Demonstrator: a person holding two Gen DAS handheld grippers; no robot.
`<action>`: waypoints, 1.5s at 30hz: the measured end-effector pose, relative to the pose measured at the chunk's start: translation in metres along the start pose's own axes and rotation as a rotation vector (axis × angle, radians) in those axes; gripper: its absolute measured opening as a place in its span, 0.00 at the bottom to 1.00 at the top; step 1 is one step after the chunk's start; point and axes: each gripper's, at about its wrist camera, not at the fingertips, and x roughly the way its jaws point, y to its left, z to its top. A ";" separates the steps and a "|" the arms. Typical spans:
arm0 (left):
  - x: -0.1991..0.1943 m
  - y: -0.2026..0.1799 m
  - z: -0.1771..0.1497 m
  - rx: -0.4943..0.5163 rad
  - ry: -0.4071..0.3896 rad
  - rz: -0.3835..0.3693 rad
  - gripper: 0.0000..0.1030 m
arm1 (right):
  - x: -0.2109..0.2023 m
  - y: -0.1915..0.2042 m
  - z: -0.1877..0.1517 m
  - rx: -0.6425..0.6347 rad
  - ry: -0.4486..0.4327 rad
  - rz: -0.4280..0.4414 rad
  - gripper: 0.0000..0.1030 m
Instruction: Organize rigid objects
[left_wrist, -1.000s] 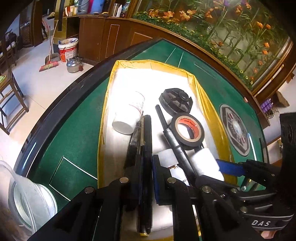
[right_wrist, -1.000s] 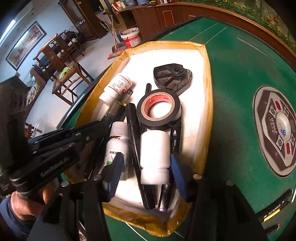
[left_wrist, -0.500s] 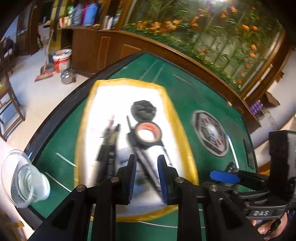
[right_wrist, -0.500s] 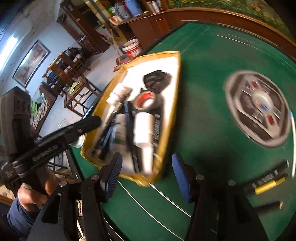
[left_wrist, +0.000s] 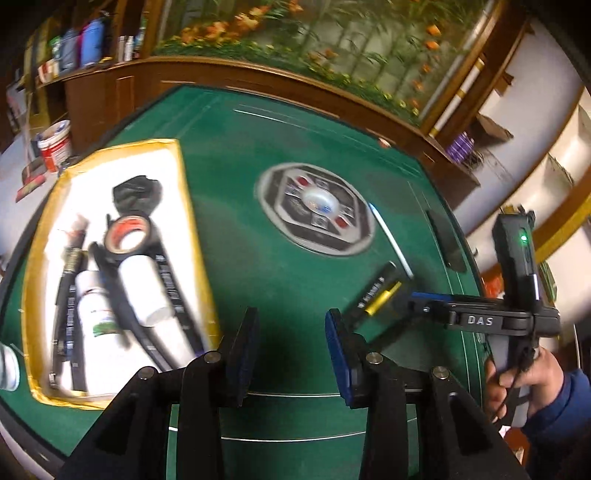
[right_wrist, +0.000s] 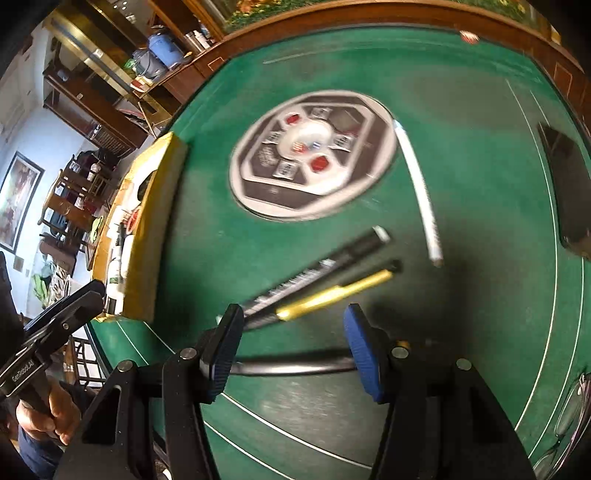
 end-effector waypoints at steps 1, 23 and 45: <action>0.003 -0.004 0.000 0.005 0.006 -0.001 0.37 | 0.004 -0.004 -0.003 -0.010 0.015 0.003 0.54; 0.068 -0.067 0.023 0.200 0.130 -0.012 0.45 | -0.006 0.014 -0.063 -0.326 0.100 -0.125 0.14; 0.152 -0.099 0.037 0.445 0.242 0.075 0.14 | -0.030 -0.053 -0.091 -0.089 0.092 -0.159 0.14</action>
